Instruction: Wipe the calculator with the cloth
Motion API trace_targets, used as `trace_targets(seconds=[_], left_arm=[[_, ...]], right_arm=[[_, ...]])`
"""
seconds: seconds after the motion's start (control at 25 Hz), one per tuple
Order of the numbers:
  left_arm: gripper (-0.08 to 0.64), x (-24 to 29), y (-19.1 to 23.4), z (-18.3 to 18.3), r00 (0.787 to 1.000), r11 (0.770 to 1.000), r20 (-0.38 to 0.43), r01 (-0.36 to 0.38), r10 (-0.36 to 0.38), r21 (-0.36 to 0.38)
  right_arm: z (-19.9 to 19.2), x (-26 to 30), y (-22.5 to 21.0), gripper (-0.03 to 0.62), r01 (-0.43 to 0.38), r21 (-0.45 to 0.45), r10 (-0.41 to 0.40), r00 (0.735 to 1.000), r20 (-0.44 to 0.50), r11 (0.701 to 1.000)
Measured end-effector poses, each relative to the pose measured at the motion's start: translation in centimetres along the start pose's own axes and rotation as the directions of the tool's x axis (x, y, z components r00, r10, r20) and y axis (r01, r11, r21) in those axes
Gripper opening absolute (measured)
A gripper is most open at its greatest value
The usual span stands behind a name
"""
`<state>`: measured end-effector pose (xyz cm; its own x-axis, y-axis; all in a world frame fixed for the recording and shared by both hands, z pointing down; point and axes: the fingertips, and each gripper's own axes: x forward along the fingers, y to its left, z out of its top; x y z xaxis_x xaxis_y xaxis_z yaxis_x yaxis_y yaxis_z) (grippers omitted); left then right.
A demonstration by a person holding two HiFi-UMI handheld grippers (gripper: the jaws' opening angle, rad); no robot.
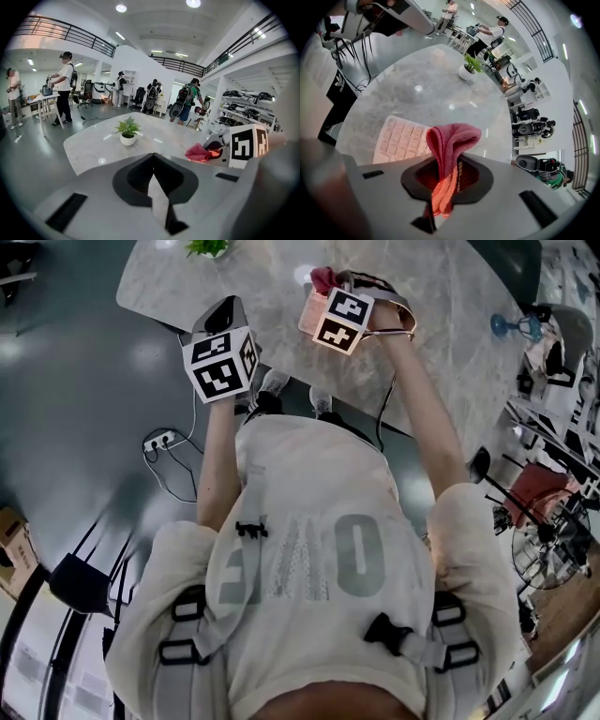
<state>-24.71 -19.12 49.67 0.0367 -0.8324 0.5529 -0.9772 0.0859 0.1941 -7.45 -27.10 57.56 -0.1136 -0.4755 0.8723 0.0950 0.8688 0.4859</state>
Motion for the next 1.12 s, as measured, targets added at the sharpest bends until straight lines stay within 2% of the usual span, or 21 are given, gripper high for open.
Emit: trace_targets(seconds=[0.28, 0.48, 0.88, 1.12], left_arm=[[0.02, -0.3, 0.1, -0.2, 1.0, 1.0, -0.001, -0.006, 0.006, 0.003], [0.021, -0.4, -0.3, 0.4, 1.0, 0.999, 0.01, -0.009, 0.008, 0.052], [0.021, -0.6, -0.1, 1.1, 1.0, 0.999, 0.026, -0.008, 0.007, 0.041], [0.021, -0.4, 0.1, 0.9, 1.0, 1.0, 0.026, -0.006, 0.005, 0.028]], right_arm=[[0.9, 0.1, 2.9, 0.057, -0.059, 0.0, 0.059, 0.998, 0.015, 0.998], [1.4, -0.3, 4.5, 0.057, -0.09, -0.006, 0.09, 0.995, 0.035, 0.996], [3.1, -2.1, 9.4, 0.057, -0.171, -0.039, 0.173, 0.983, 0.056, 0.985], [3.5, -2.6, 11.0, 0.057, -0.199, -0.026, 0.2, 0.977, 0.074, 0.98]])
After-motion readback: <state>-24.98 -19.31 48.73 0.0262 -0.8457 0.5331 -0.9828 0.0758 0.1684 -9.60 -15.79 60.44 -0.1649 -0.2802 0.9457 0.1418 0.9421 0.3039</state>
